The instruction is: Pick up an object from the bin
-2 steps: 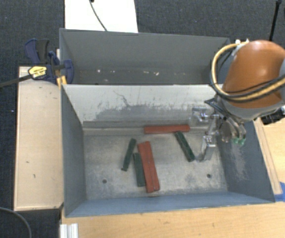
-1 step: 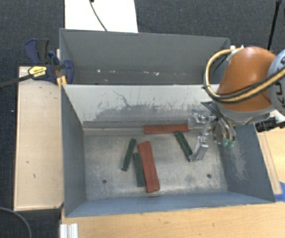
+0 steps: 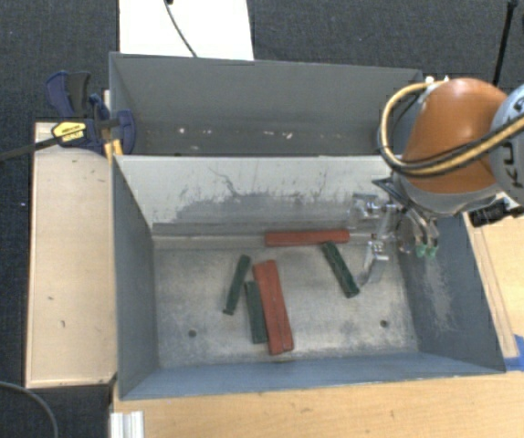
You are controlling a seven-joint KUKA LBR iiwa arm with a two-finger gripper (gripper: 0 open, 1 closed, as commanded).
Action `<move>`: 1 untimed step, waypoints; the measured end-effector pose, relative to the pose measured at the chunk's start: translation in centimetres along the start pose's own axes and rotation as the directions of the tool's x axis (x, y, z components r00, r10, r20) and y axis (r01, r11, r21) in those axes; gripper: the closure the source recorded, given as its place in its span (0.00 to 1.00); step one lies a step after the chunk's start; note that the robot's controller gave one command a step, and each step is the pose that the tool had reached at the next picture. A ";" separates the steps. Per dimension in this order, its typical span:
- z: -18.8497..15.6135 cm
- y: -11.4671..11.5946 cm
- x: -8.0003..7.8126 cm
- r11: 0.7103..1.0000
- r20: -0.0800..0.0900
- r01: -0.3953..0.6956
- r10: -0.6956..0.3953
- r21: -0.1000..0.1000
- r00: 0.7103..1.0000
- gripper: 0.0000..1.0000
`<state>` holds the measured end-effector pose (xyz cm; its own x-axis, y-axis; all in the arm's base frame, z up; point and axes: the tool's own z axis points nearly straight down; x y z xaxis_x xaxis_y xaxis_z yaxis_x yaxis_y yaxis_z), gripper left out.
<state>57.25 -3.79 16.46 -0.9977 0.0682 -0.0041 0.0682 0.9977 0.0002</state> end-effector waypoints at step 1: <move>4.1 -0.9 0.6 0.991 -0.001 -0.136 0.136 0.000 0.991 0.00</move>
Offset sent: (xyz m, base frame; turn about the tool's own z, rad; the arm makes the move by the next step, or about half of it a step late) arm -0.0005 -0.0095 -0.0946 0.2301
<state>56.64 -4.68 12.41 -0.9791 0.2033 -0.0030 0.2033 0.9791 0.0008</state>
